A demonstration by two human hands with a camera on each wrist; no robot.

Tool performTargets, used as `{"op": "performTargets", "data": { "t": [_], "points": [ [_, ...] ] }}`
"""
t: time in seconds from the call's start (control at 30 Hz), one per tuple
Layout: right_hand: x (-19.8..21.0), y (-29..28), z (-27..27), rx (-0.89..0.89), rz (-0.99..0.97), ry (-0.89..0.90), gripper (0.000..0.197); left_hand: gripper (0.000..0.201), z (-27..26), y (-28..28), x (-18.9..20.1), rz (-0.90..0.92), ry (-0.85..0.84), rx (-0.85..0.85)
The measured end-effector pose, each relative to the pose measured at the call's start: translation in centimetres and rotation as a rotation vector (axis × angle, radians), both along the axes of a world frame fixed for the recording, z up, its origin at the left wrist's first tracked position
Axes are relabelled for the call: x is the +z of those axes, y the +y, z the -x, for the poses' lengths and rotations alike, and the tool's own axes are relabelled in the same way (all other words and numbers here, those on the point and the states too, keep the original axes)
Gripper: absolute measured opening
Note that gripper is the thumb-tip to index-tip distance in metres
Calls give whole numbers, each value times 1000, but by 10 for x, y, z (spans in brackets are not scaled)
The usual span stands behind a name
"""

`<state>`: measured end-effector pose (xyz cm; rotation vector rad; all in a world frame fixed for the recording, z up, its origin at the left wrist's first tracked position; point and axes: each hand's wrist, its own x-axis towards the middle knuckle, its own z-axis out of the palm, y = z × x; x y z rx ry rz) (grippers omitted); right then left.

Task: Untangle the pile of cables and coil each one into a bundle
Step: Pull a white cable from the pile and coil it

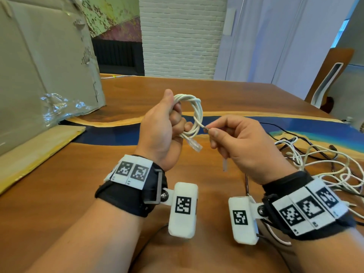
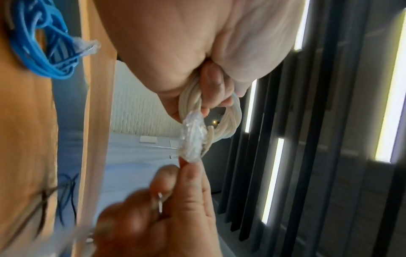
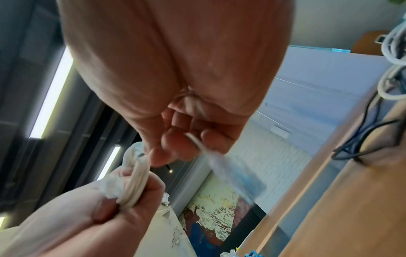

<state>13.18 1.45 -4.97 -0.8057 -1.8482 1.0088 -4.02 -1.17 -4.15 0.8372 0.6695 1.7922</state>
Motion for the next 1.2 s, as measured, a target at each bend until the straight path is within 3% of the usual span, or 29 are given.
{"op": "performTargets", "data": {
  "t": [0.2, 0.37, 0.47, 0.6, 0.7, 0.9, 1.2],
  "points": [
    [-8, 2, 4, -170, -301, -57, 10, 44, -8, -2, 0, -20, -194, -170],
    [-10, -2, 12, -132, -199, 119, 12, 45, -6, 2, -3, -20, -220, -237],
    [-13, -2, 15, -90, -60, 137, 18, 44, -6, 3, -5, -7, -82, -177],
    [-14, -6, 22, 48, 234, 211, 41, 42, -8, 7, -11, -4, 134, -30],
    [-11, -10, 26, 82, 384, 317, 27, 43, -4, 11, -15, 22, 240, 60],
    [-22, -5, 28, -19, 395, 262, 21, 41, -10, 9, -18, -39, 455, 71],
    [-24, -4, 27, -31, 503, 300, 23, 40, -10, 11, -21, -122, 524, 56]
  ]
}}
